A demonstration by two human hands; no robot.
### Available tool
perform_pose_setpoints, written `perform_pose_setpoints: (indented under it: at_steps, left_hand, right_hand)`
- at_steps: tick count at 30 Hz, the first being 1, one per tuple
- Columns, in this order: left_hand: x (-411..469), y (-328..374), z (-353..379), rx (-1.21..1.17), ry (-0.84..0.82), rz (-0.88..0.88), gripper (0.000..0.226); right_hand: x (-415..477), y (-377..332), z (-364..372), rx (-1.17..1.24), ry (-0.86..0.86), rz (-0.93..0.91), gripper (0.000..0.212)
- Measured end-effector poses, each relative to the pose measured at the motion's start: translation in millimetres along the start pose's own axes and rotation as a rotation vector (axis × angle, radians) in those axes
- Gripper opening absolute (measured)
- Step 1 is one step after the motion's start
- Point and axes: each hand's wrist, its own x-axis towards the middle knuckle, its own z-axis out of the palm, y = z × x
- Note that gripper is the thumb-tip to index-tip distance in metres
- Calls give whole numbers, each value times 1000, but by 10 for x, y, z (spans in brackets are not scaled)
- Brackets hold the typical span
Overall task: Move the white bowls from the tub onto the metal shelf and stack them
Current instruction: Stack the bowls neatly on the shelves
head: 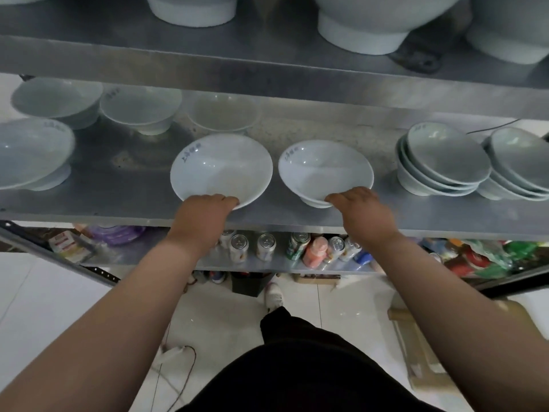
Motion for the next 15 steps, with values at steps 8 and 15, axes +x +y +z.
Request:
perform_pose_setpoints:
  at_steps: [8, 15]
  left_hand:
    - [339, 449, -304, -5, 106, 111, 48]
    - [717, 1117, -429, -70, 227, 179, 44]
  right_hand:
    - [-334, 503, -386, -39, 178, 18, 47]
    - [-672, 1248, -600, -88, 265, 55, 42]
